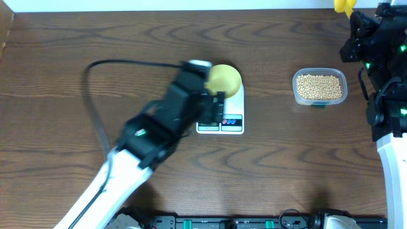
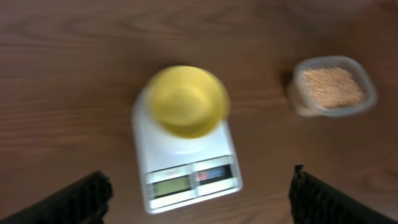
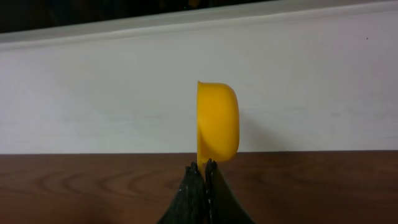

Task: Scoop item into bowl and weigh 50g on scale
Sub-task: 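Retract the left gripper to the left of the scale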

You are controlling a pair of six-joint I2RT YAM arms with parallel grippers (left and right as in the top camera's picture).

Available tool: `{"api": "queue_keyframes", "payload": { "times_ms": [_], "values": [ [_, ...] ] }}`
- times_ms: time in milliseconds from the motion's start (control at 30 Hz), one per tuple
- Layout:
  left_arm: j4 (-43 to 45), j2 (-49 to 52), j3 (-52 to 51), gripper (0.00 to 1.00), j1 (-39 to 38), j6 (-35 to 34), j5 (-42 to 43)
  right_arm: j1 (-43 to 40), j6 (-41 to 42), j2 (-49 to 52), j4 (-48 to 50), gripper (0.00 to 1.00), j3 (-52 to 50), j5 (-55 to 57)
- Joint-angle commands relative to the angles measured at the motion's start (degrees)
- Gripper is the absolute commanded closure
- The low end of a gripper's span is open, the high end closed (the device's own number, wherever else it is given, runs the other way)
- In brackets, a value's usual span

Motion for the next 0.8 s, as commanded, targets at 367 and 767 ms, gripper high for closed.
{"api": "queue_keyframes", "payload": {
  "times_ms": [367,767],
  "values": [
    [-18.91,-8.35,0.7,0.04,8.57,-0.09,-10.67,-0.31,-6.51,0.26,0.17,0.99,0.94,4.07],
    [-19.8,-7.21,0.7,0.04,8.57,-0.09,-10.64,-1.75,-6.49,0.26,-0.44,0.99,0.94,9.57]
  ]
}}
